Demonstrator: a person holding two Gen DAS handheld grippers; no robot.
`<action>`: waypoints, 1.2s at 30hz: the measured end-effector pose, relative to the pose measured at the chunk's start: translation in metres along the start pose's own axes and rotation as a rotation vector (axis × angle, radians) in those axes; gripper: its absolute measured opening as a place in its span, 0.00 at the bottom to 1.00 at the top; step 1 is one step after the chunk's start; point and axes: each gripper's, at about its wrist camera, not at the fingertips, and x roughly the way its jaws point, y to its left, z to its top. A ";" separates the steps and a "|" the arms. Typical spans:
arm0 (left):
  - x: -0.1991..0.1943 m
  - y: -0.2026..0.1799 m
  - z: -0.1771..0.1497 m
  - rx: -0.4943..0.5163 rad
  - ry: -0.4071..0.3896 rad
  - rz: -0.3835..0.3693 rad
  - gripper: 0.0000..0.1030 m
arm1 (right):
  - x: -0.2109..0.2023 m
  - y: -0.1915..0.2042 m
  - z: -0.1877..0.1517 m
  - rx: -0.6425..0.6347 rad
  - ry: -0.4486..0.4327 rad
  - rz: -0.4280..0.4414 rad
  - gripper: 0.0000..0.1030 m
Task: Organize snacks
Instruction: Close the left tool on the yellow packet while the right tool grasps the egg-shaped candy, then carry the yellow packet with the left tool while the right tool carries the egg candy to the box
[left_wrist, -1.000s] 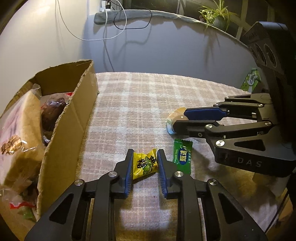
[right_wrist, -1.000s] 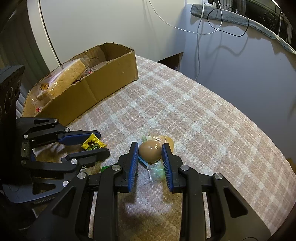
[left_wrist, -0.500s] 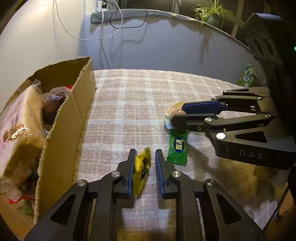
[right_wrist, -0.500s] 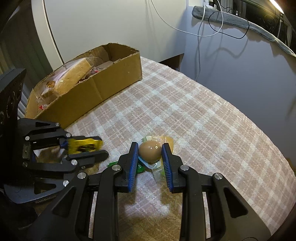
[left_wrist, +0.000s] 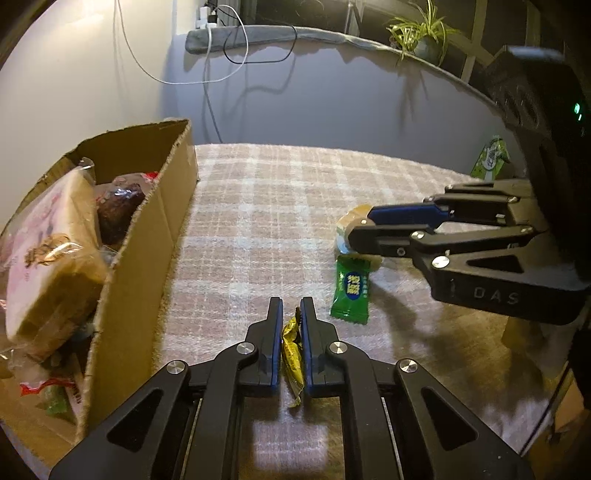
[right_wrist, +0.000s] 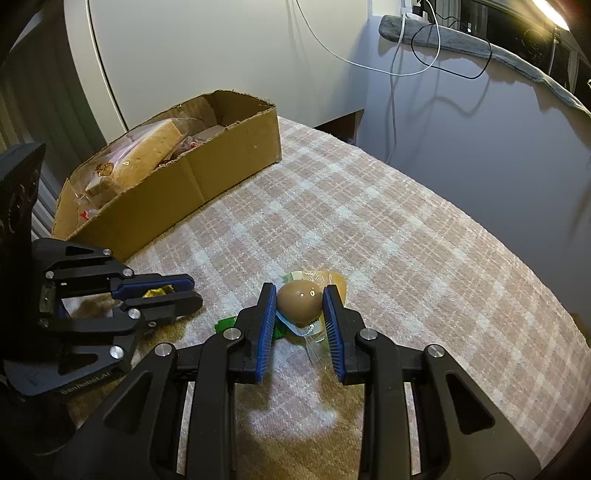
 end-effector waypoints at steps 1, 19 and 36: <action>-0.003 0.001 0.002 -0.001 -0.008 -0.005 0.08 | -0.001 0.000 0.000 0.000 -0.001 0.000 0.26; -0.078 0.043 0.017 -0.058 -0.173 0.009 0.08 | -0.033 0.044 0.041 -0.069 -0.076 -0.002 0.26; -0.114 0.134 0.004 -0.198 -0.240 0.131 0.08 | -0.005 0.100 0.117 -0.147 -0.107 0.022 0.26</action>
